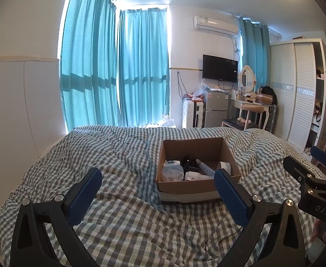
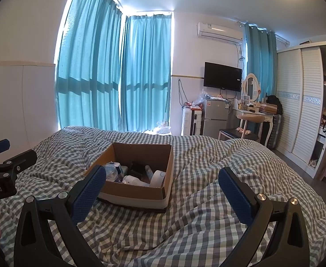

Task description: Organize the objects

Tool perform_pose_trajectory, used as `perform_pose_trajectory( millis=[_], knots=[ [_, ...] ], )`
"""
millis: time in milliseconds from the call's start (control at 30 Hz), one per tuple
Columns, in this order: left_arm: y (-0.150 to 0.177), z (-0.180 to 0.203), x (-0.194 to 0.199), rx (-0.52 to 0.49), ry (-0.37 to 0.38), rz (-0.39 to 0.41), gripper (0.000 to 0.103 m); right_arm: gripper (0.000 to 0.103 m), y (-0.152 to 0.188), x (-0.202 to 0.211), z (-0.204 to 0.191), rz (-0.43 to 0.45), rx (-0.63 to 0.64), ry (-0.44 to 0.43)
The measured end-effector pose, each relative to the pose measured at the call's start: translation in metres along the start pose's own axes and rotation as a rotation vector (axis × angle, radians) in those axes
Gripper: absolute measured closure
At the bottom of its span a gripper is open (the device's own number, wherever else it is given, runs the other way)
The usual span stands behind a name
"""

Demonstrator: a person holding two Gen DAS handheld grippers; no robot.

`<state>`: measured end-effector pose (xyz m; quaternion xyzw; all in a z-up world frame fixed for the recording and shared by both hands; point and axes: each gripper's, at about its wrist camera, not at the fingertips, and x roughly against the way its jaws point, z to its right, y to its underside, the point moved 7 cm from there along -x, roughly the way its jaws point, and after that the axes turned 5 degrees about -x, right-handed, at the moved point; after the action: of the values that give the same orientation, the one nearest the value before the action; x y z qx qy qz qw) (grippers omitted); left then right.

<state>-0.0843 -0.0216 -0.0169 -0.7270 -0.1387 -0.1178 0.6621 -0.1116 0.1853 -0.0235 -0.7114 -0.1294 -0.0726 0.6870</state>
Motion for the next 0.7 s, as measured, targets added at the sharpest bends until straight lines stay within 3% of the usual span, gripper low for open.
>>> perform_pose_trajectory(
  millis=[700],
  knots=[
    [0.0026,0.0027,-0.003,-0.02,0.008,-0.01,0.0,0.001,0.0015,-0.0045,-0.0005,-0.016,-0.002,-0.003]
  ],
)
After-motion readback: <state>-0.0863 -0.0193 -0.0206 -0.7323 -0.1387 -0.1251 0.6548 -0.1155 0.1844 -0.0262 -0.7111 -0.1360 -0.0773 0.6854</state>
